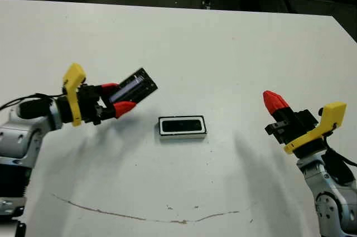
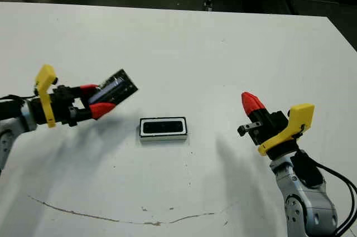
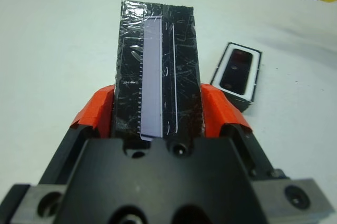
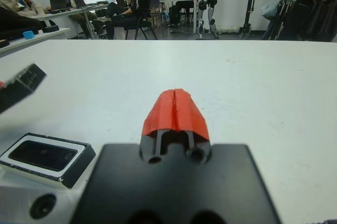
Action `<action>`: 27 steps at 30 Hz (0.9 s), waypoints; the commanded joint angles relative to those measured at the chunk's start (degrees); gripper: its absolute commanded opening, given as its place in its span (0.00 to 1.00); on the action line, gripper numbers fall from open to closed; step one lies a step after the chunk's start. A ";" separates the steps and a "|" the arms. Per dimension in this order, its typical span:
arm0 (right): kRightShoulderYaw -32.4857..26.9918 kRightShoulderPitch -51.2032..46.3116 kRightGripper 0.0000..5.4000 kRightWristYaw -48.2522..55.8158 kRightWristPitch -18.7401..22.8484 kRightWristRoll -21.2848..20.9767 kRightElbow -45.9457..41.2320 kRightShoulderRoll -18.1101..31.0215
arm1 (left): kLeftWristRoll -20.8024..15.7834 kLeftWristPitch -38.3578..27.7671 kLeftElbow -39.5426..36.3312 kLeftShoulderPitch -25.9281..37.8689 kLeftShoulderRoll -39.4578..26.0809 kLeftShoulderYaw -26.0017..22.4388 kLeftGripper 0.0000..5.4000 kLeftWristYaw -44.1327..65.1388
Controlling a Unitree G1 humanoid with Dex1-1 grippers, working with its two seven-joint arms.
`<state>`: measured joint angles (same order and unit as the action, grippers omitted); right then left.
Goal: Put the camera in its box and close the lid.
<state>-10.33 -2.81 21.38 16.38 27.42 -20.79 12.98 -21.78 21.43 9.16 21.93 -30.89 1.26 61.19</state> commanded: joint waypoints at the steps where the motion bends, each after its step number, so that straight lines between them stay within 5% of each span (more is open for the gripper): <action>1: -0.22 -0.71 0.00 -0.42 0.05 -0.28 -0.07 0.36 | 1.33 -3.09 2.93 2.15 0.94 2.28 0.59 2.56; 27: 0.12 -1.12 0.00 -0.47 0.42 0.35 -0.36 0.42 | 5.08 -8.29 18.53 9.27 4.43 9.60 0.59 16.19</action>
<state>-10.06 -3.17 21.11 16.45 27.86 -21.03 12.97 -17.56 12.79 26.89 31.03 -26.78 10.12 76.55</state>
